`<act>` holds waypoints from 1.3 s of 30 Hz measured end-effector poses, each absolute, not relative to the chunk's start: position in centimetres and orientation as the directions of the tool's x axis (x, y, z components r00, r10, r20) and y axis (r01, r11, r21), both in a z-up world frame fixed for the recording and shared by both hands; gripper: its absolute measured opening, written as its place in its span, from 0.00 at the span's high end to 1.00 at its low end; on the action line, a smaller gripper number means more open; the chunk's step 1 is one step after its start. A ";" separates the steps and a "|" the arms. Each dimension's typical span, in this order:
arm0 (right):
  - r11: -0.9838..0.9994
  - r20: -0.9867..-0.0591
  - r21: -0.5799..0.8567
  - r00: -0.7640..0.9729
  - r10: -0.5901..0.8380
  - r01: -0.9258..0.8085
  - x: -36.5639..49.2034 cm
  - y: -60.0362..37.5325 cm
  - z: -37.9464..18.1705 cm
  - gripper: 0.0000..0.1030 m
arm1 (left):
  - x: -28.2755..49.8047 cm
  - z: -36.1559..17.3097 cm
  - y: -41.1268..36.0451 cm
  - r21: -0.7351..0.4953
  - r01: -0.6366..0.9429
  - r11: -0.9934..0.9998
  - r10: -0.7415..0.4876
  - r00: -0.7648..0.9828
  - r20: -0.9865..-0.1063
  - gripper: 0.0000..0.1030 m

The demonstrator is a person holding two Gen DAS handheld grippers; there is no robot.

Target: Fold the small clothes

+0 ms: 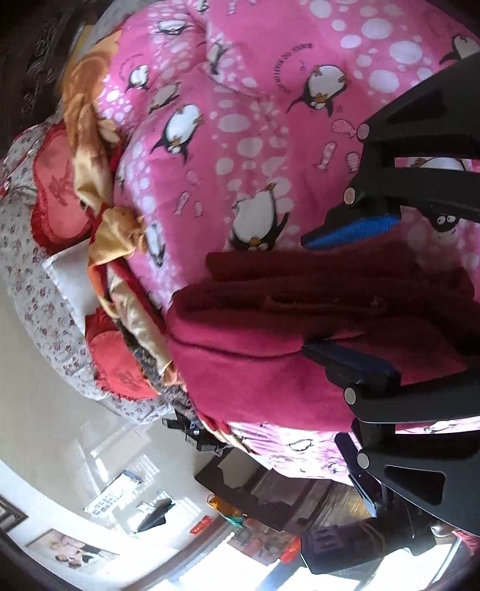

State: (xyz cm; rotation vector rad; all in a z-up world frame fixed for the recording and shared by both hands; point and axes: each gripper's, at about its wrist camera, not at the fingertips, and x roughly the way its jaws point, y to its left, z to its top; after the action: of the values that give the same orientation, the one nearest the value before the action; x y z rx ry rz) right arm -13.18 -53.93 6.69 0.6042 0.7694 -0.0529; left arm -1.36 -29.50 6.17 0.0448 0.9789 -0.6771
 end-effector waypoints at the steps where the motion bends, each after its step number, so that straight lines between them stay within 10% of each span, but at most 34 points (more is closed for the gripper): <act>1: 0.829 -0.666 0.495 0.726 0.169 0.261 -13.0 -54.0 6.9 0.71 | -1.3 6.1 -29.5 -0.257 0.548 0.796 -0.507 0.372 -0.777 0.17; 32: 0.663 -0.563 0.720 0.730 0.387 0.204 -10.6 -54.7 1.3 0.45 | 2.8 1.5 -30.3 -0.517 0.456 0.724 -0.652 0.209 -0.729 0.02; 39: 0.712 -0.591 0.672 0.728 0.347 0.206 -10.7 -54.0 2.3 0.72 | 2.1 2.7 -31.0 -0.505 0.491 0.710 -0.660 0.211 -0.721 0.34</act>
State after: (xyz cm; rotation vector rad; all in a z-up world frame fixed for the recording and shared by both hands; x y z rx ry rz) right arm -10.67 -53.96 2.25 0.7952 0.7713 0.0873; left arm 2.06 -31.00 2.67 -0.1800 1.0963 -0.8054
